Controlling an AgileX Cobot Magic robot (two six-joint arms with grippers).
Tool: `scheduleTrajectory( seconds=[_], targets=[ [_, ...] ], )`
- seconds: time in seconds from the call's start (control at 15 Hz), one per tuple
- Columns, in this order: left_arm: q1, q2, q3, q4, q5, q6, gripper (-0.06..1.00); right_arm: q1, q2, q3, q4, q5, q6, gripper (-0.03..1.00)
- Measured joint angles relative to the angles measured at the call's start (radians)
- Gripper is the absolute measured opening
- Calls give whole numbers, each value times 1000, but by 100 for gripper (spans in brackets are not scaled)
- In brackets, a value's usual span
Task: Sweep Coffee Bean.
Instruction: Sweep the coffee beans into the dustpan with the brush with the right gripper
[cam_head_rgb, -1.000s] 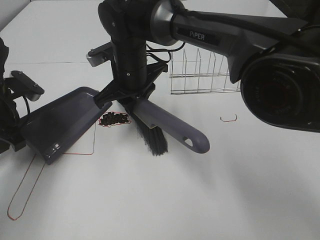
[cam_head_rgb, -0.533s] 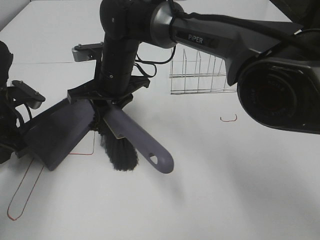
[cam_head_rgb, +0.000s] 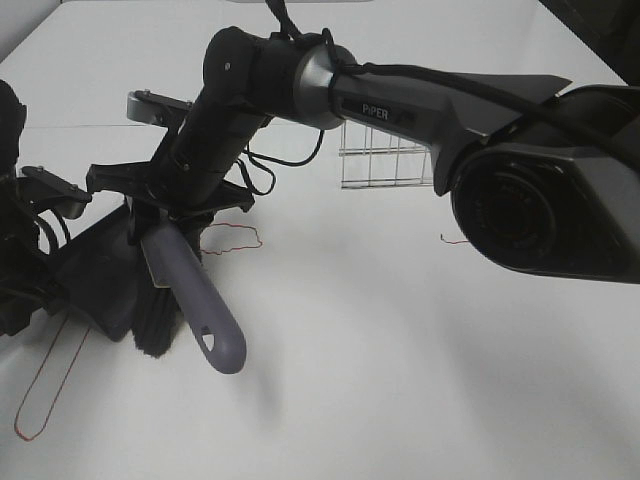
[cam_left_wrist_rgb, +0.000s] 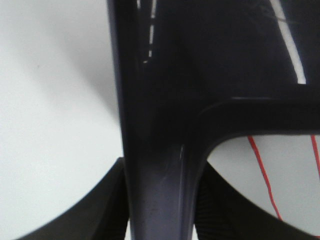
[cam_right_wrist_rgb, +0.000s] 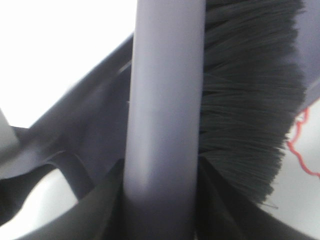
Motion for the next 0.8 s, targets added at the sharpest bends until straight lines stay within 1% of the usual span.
scheduleTrajectory(
  seconds=[0.13,0.4,0.67,0.8],
  targets=[
    [0,0,0,0,2,-7,33,-1,2,0,37,-9,-37,35],
    [1,0,0,0,3,-22,33,-1,-16,2,35,-2,-117,35],
    [1,0,0,-11,0,-41,33,-15,-50,-9,40,4,-132,35],
    [1,0,0,-23,-1,-46,33,-49,-69,-37,35,26,-133,35]
  ],
)
